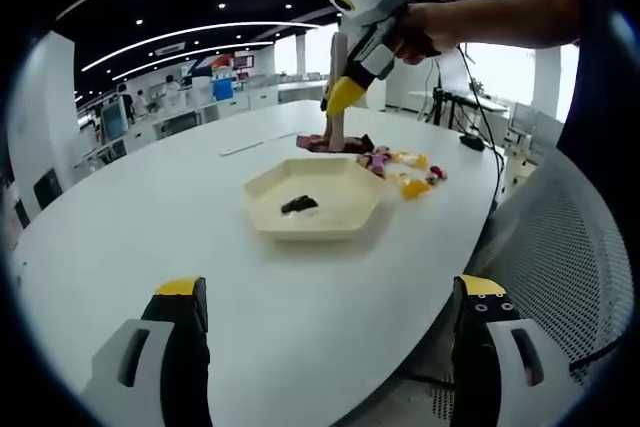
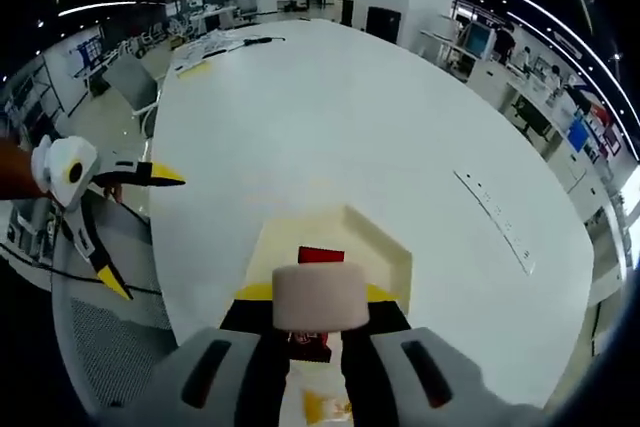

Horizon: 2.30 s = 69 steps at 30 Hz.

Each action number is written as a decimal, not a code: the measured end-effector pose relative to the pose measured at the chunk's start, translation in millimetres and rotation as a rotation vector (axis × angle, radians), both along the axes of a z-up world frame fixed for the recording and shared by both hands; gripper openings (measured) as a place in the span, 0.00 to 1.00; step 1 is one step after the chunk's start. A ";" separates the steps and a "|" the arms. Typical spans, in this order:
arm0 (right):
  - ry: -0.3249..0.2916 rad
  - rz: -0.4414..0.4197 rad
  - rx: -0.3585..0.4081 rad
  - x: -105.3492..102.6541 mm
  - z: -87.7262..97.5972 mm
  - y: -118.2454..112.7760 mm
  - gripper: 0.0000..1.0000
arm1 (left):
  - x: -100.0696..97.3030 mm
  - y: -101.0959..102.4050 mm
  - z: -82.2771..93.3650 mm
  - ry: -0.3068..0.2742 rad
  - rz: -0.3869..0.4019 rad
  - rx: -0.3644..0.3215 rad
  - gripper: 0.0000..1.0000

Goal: Place the target food into the container with the food tongs after gripping and lifting it, then release it inside without dropping or visibly crushing the food.

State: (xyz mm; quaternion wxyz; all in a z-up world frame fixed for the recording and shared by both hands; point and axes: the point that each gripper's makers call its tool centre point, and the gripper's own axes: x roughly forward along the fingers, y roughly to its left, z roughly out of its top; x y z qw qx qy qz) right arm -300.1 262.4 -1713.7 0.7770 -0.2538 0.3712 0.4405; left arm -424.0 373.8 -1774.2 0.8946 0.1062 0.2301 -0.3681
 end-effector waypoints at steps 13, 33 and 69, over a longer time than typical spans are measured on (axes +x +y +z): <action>-0.001 0.037 0.001 -0.6 -9.3 20.6 0.19 | 0.5 0.6 0.3 -0.002 0.004 -0.001 0.99; -0.029 0.009 0.047 7.8 4.0 7.4 0.21 | 0.7 1.0 0.2 -0.012 -0.001 0.008 0.98; -0.092 -0.129 0.099 -10.4 21.6 -146.4 0.22 | 0.8 1.2 -0.4 -0.003 0.003 0.003 1.00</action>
